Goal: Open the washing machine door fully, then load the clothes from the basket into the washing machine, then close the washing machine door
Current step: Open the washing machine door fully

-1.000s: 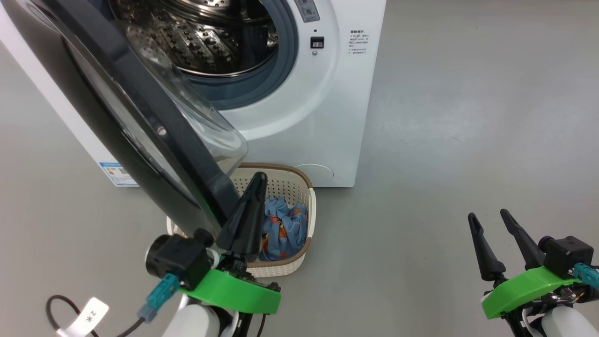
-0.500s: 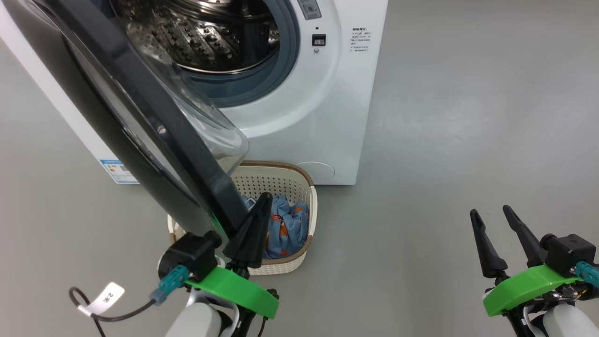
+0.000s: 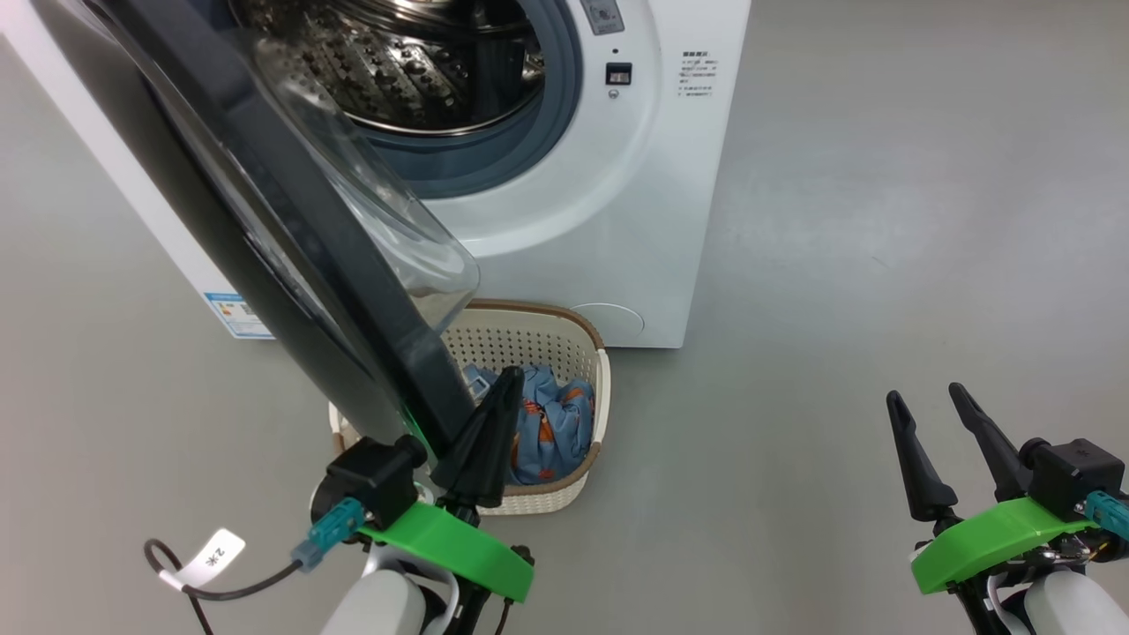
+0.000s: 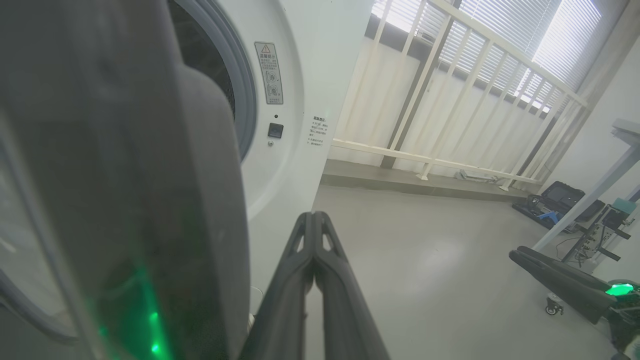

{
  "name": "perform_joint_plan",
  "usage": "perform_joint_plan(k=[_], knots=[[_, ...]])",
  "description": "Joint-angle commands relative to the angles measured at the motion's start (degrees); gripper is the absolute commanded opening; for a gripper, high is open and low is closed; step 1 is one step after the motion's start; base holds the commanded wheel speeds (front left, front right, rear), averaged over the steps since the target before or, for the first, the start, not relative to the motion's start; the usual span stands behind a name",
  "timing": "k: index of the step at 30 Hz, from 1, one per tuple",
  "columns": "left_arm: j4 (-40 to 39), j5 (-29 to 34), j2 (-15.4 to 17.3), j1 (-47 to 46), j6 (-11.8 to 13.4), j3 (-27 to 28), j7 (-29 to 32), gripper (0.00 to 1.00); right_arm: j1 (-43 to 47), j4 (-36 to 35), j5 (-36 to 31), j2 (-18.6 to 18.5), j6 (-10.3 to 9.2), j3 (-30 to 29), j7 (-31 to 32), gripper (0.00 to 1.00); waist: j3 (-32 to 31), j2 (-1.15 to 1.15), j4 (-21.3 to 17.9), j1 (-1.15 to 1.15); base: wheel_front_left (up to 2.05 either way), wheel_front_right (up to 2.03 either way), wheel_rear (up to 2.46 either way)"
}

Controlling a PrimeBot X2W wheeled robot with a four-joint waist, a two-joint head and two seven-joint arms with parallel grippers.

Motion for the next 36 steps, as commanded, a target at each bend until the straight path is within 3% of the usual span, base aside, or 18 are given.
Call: perform_joint_plan(k=[1, 19, 36], knots=[[-0.83, -0.21, 1.73, -1.39, 0.47, 3.39, -0.61, 0.00, -0.58, -1.51, -0.65, -0.87, 0.32, 0.87, -0.71, 1.00, -0.02, 0.00, 0.25, 0.00, 0.00, 0.00, 0.00], [-3.27, 1.65, 1.80, 3.37, -0.10, 5.46, -0.62, 0.00, -0.26, -1.86, -1.14, -1.64, 0.32, 0.86, -0.71, 1.00, -0.52, 0.00, 4.56, 0.00, 0.00, 0.00, 0.00], [-7.01, 1.95, 3.22, 7.31, 1.23, 6.01, -0.34, 0.00, 0.45, -1.94, -1.71, -1.91, 0.32, 0.57, -0.71, 1.00, -1.22, 0.00, 10.41, 0.00, 0.00, 0.00, 0.00]])
